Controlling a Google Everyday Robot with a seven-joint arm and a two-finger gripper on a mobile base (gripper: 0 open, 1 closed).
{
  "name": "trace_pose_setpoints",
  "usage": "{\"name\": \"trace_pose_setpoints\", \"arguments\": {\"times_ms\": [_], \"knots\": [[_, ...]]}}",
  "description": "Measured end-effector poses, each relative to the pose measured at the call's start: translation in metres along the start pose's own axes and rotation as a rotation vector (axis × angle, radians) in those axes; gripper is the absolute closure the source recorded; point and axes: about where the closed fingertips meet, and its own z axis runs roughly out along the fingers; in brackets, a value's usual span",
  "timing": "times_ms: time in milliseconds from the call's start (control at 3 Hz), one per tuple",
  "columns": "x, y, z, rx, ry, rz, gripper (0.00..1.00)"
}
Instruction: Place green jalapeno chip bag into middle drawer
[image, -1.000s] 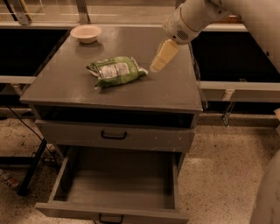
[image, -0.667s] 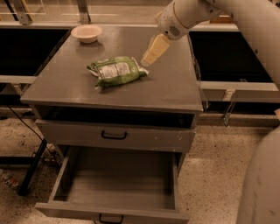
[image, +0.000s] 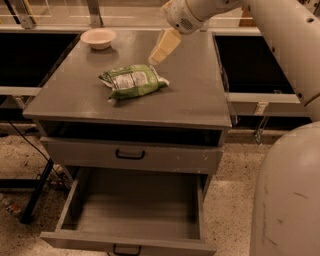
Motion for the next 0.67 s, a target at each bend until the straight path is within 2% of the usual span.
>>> {"name": "trace_pose_setpoints", "arguments": {"times_ms": [667], "knots": [[0.005,-0.002,0.018,0.111,0.280,-0.067,0.00]]}}
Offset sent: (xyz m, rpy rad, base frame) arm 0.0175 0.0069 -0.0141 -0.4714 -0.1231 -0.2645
